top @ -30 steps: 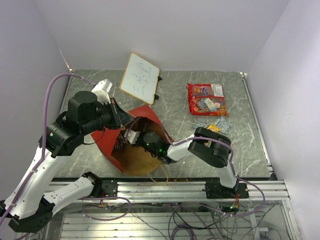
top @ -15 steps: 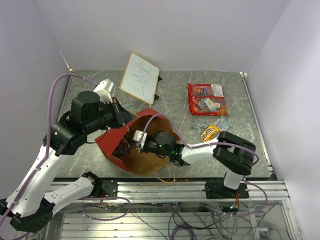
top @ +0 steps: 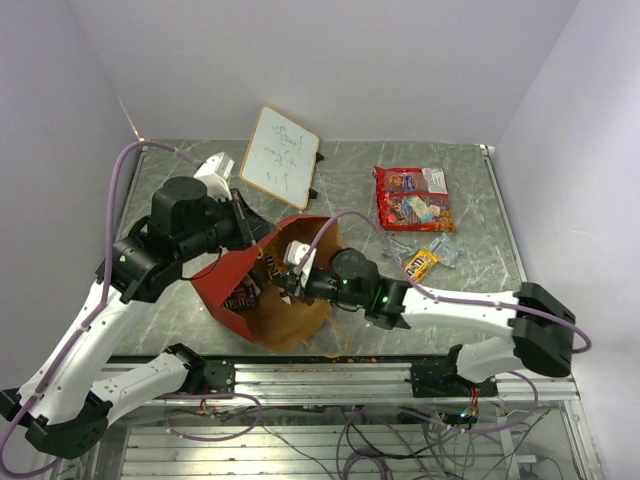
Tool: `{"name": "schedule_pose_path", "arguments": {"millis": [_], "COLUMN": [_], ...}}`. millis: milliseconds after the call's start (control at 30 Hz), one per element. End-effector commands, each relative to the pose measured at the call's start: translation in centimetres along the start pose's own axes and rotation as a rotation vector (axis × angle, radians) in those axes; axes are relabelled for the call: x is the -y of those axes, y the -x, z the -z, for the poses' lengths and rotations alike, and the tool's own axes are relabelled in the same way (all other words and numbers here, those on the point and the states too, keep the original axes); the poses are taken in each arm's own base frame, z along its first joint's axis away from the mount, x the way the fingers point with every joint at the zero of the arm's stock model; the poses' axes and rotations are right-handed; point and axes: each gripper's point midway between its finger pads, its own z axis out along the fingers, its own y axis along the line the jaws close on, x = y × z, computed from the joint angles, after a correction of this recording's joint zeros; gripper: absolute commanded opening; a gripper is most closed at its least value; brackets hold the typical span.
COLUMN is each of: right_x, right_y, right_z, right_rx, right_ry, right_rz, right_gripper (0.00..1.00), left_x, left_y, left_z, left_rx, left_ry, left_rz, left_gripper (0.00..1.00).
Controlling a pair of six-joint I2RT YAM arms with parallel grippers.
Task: Take the snacks out of the paper bag
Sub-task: Take out the snack from the paper bag.
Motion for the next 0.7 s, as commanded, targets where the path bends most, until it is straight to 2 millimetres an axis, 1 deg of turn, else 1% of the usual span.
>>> {"name": "schedule_pose_path", "arguments": {"millis": [0, 67, 100, 133, 167, 267, 333, 433, 500, 567, 633, 667], "right_x": [0.7, 1.2, 1.4, 2.0, 2.4, 4.6, 8.0, 12.4, 15.2, 17.6, 20.0, 21.3], "right_y": [2.3, 4.9, 5.7, 7.7, 9.1, 13.0, 14.7, 16.3, 16.2, 14.9, 12.3, 10.4], "right_z": [3.5, 5.1, 6.0, 6.9, 7.8, 10.5, 12.6, 15.2, 17.0, 18.3, 19.6, 20.2], "right_rx": [-0.148, -0.149, -0.149, -0.120, -0.098, -0.023, -0.006, -0.010, -0.032, -0.076, -0.131, -0.159], "right_ry": [-0.013, -0.025, -0.033, -0.057, -0.081, -0.222, -0.427, -0.716, -0.926, -1.085, -1.206, -1.254], "right_rz": [0.008, 0.023, 0.030, 0.031, 0.026, -0.027, -0.080, -0.131, -0.132, -0.119, -0.144, -0.187], "right_gripper": [0.00, 0.00, 0.00, 0.00, 0.00, 0.00, 0.00, 0.00, 0.00, 0.00, 0.00, 0.00], "left_x": [-0.7, -1.3, -1.4, -1.4, -1.4, -1.2, -1.2, -1.3, -1.4, -1.3, -1.1, -1.1], "left_y": [1.2, 0.9, 0.7, 0.5, 0.4, -0.1, -0.3, -0.4, -0.3, -0.1, 0.1, 0.2], "left_z": [-0.9, -1.4, -1.7, -2.0, -2.3, -3.0, -3.2, -3.1, -2.9, -2.8, -2.6, -2.5], "left_rx": [0.044, 0.036, 0.031, 0.030, 0.028, 0.011, -0.005, -0.014, -0.017, -0.015, -0.012, -0.011], "left_ry": [0.045, 0.068, 0.068, 0.059, 0.051, 0.027, 0.027, 0.031, 0.037, 0.040, 0.040, 0.039], "left_rz": [-0.029, -0.021, -0.016, -0.012, -0.009, -0.009, -0.020, -0.042, -0.053, -0.061, -0.071, -0.077], "left_gripper": [0.07, 0.07, 0.07, 0.07, 0.07, 0.07, 0.07, 0.07, 0.07, 0.07, 0.07, 0.07]}}
